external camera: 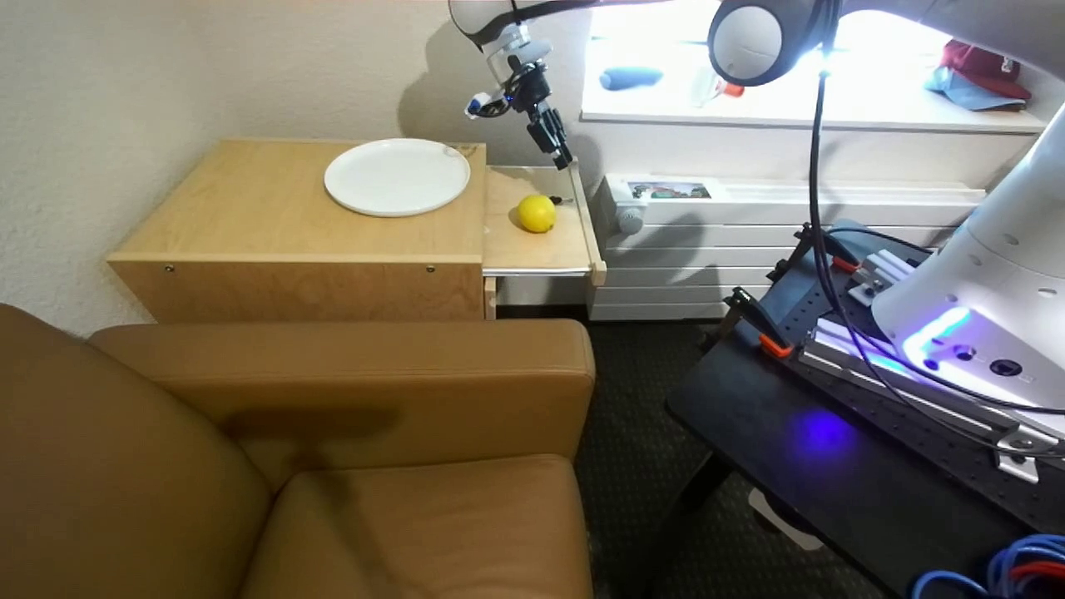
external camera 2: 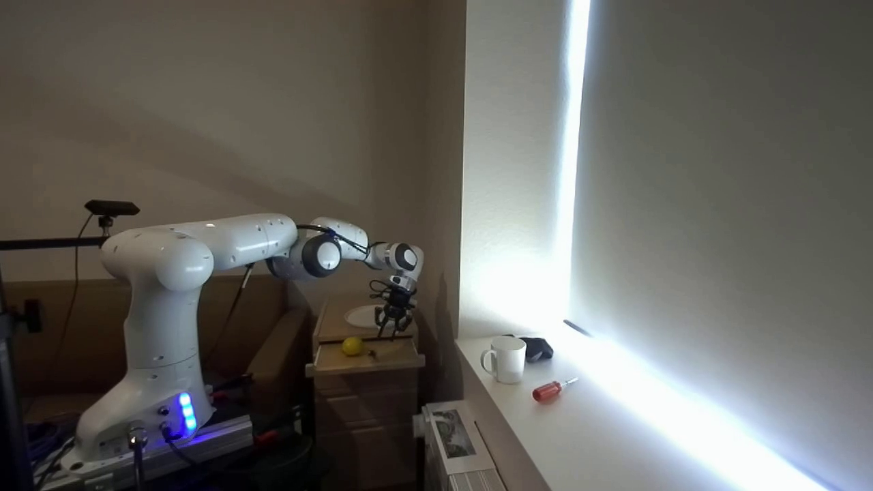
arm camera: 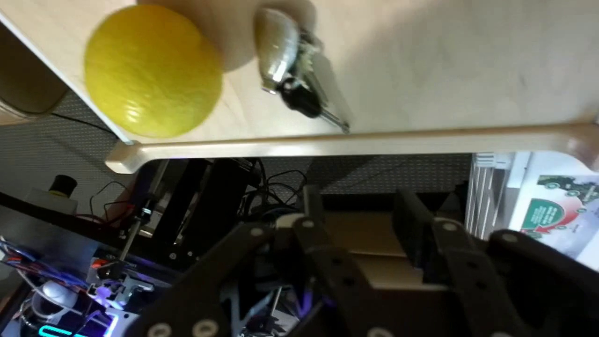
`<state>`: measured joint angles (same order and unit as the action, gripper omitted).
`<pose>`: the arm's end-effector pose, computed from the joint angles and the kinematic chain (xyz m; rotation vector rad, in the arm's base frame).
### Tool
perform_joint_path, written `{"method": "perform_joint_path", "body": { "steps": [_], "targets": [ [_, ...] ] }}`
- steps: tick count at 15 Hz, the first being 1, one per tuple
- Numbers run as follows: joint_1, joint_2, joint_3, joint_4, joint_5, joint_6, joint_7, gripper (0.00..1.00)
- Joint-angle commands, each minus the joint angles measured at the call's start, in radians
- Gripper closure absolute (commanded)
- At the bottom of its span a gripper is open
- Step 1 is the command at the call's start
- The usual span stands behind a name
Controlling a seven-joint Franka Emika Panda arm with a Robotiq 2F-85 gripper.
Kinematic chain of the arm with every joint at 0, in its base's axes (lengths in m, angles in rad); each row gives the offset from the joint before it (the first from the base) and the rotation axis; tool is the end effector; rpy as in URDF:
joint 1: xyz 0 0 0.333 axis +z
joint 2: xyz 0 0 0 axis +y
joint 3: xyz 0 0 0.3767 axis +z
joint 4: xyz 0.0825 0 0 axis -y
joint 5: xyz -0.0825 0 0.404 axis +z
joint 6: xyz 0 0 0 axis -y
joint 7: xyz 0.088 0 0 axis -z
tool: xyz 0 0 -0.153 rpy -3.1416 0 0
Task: Move the keys from the counter top to the open shelf
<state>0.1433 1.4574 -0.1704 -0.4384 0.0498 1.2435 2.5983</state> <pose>0.7689 0.0595 0.0716 0.7460 -2.3691 -0.0321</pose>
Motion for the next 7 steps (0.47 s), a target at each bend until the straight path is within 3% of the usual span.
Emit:
{"method": "perform_joint_path", "body": {
  "steps": [1,5,6,7],
  "targets": [
    [-0.110,0.007,0.030,0.036,-0.041,0.050,-0.047,0.25],
    [-0.185,0.010,0.043,0.124,-0.051,0.105,-0.168,0.01],
    [-0.184,-0.023,0.041,0.079,-0.057,0.140,-0.210,0.00],
    [-0.173,-0.002,0.035,0.076,-0.063,0.109,-0.147,0.09]
  ]
}}
